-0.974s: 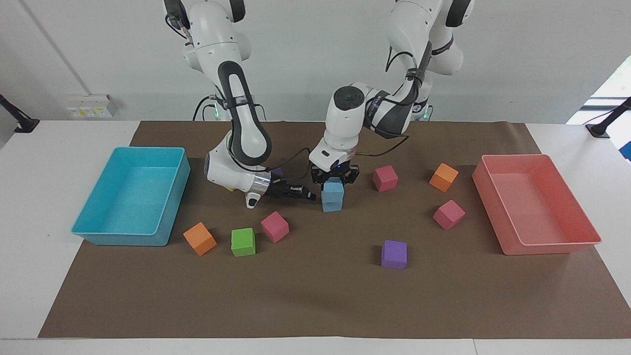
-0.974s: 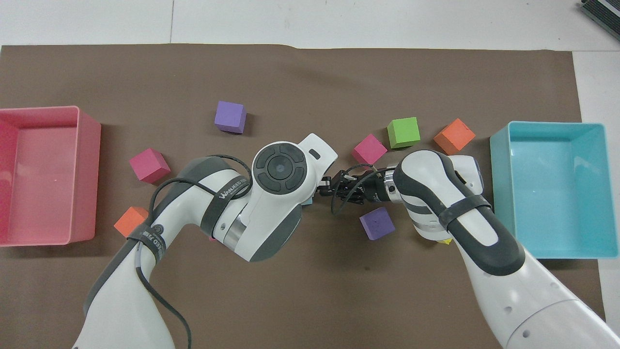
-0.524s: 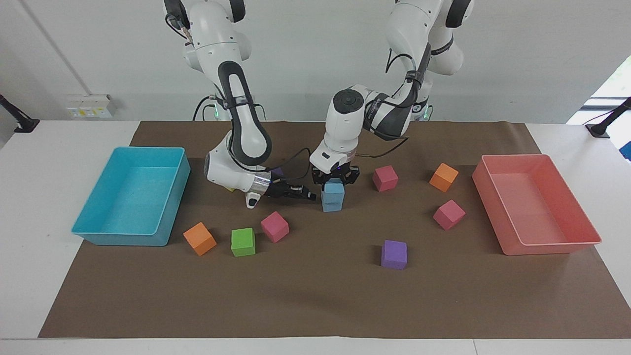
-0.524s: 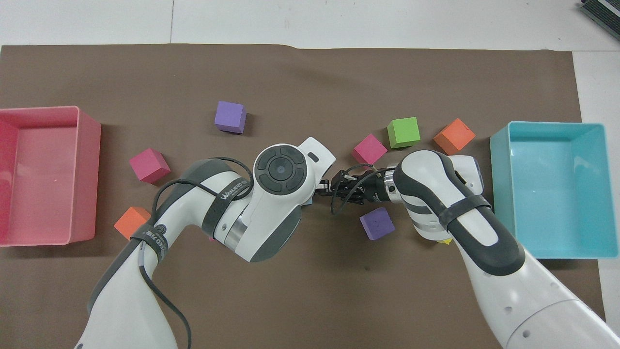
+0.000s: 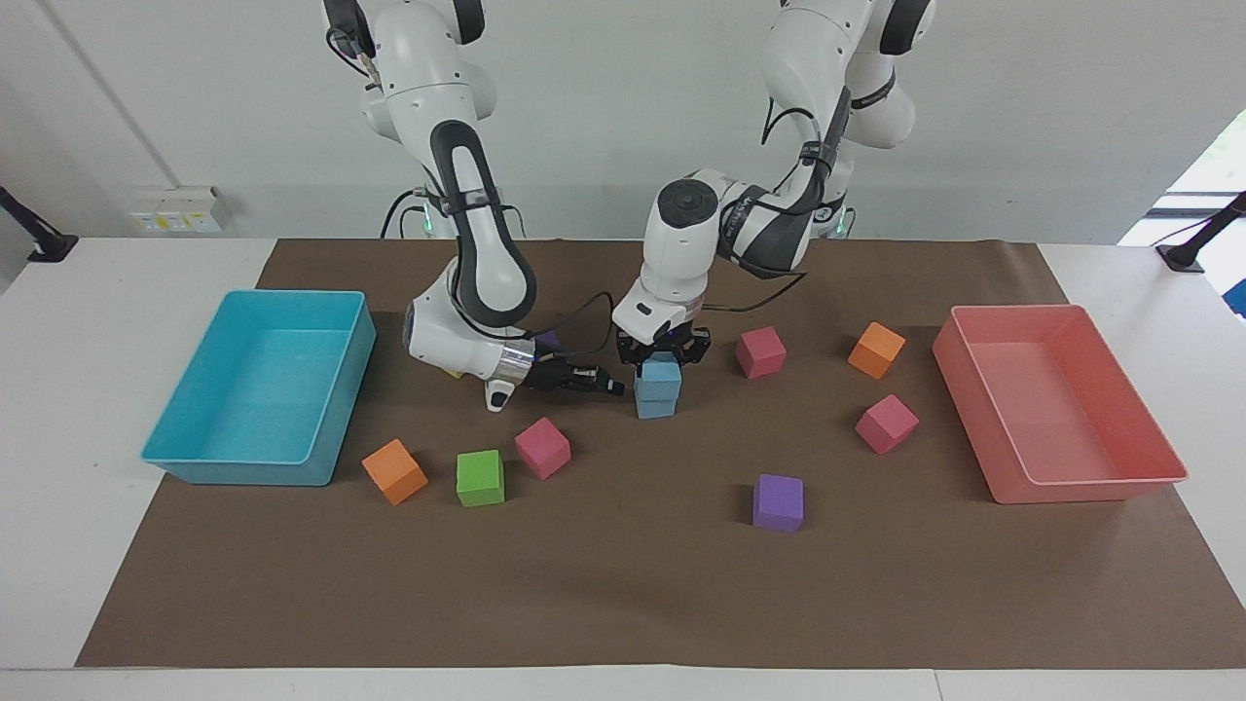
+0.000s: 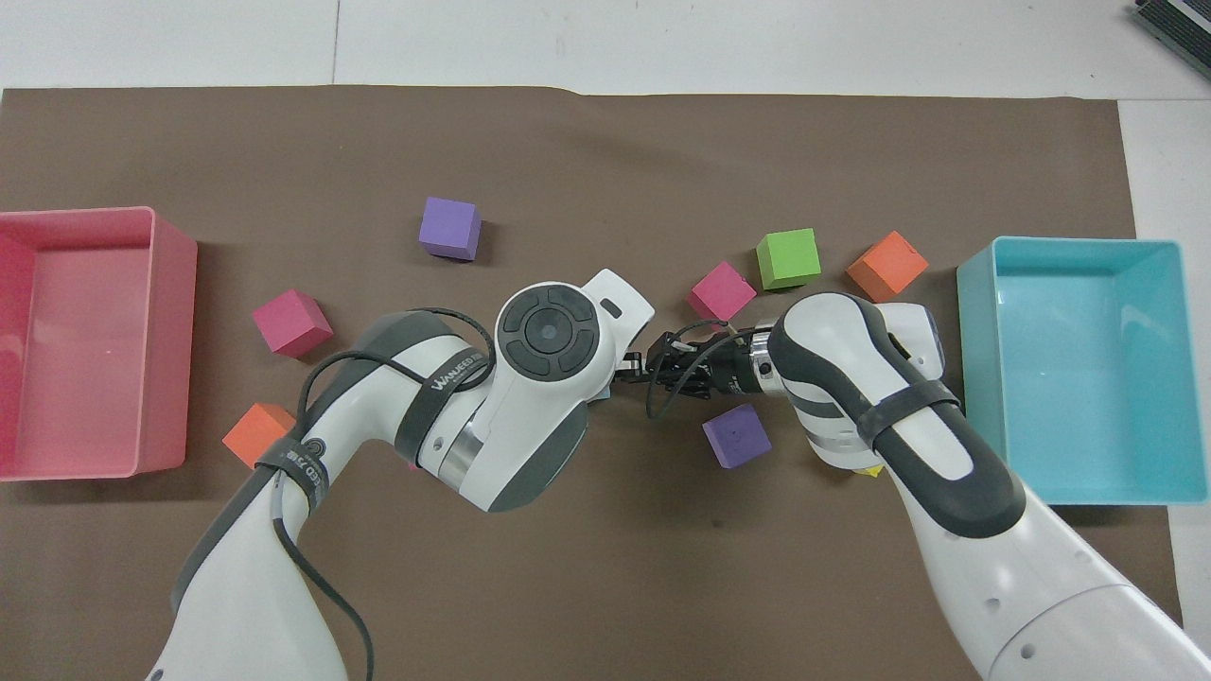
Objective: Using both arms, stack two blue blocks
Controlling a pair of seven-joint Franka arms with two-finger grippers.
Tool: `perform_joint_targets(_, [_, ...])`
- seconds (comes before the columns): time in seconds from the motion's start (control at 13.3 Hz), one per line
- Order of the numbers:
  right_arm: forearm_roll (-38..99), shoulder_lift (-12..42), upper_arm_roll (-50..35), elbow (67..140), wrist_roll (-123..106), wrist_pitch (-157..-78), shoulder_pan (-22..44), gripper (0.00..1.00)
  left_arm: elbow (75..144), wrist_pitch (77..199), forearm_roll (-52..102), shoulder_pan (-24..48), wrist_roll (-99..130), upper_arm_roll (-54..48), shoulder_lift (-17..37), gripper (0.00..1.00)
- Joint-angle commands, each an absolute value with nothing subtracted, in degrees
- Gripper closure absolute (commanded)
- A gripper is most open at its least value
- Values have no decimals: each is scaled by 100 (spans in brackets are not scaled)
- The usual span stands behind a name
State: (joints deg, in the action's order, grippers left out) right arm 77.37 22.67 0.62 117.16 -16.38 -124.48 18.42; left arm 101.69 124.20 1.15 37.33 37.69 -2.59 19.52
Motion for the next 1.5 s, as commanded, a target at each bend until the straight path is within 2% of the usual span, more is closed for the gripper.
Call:
perform_joint_targets(0.0, [7919, 2276, 35, 11751, -1819, -12516, 1828, 100, 10301, 12384, 149, 3858, 3850, -158, 1837, 87])
perform_joint_targets(1.42, [7919, 2276, 35, 11751, -1819, -12533, 1828, 100, 10336, 12384, 141, 3920, 4095, -149, 1828, 83])
